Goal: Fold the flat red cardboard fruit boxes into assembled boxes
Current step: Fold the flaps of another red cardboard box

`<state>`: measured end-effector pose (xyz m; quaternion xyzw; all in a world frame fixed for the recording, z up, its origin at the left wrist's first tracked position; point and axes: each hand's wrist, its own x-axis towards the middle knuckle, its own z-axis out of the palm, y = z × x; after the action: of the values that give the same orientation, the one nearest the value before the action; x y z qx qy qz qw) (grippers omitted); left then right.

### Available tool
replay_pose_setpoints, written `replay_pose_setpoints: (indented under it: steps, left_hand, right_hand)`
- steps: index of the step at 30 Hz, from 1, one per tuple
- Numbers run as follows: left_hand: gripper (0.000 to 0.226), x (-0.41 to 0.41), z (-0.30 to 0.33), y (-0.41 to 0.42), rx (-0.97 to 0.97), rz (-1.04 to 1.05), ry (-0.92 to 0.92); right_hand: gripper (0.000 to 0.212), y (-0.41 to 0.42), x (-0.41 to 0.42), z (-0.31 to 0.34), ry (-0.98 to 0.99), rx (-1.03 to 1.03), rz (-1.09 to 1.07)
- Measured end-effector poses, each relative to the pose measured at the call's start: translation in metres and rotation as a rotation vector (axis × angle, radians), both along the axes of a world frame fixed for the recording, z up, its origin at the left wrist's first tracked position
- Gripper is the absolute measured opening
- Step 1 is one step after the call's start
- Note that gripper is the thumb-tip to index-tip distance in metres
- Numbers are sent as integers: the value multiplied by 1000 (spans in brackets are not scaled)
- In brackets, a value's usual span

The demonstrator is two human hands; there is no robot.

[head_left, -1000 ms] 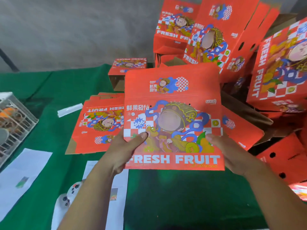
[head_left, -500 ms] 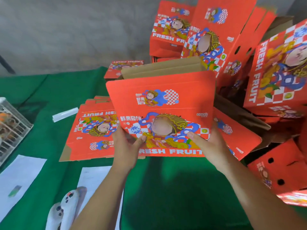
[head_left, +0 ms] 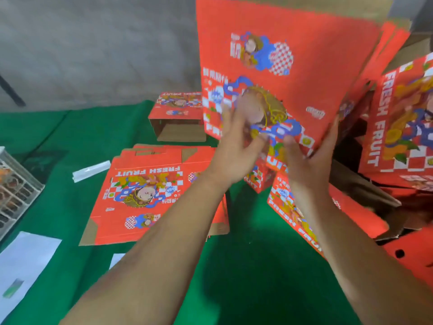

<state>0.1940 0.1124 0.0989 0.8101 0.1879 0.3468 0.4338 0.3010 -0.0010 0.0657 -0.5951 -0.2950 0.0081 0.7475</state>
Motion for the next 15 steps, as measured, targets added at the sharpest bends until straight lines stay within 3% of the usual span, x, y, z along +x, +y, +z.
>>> replay_pose_setpoints:
  steps: [2,4,6,8,10,13,15]
  left_hand:
    - [91,29,7,3,-65,-104,-16]
    - [84,52,8,10,-246,-114,7]
    - [74,71,6,22,-388,-98,74]
    - [71,84,7,38,-260,-39,261]
    - [72,93,11,51,-133,8,393]
    - [76,106,15,65,-148,-61,436]
    - [59,106,17,72,-205,-54,411]
  right_hand:
    - [96,23,15,4,-117,-94,-145]
    - [96,43,27,4,-229,-320,-255]
    - [99,59,38,-2,-194,-592,-229]
    - [109,70,48,-8,-77,-762,-110]
    - [111,76,59,-8,-24,-784,-25]
    - [109,79,65,-6,-16,-839,-102]
    - [104,83,53,-5,49,-732,-191]
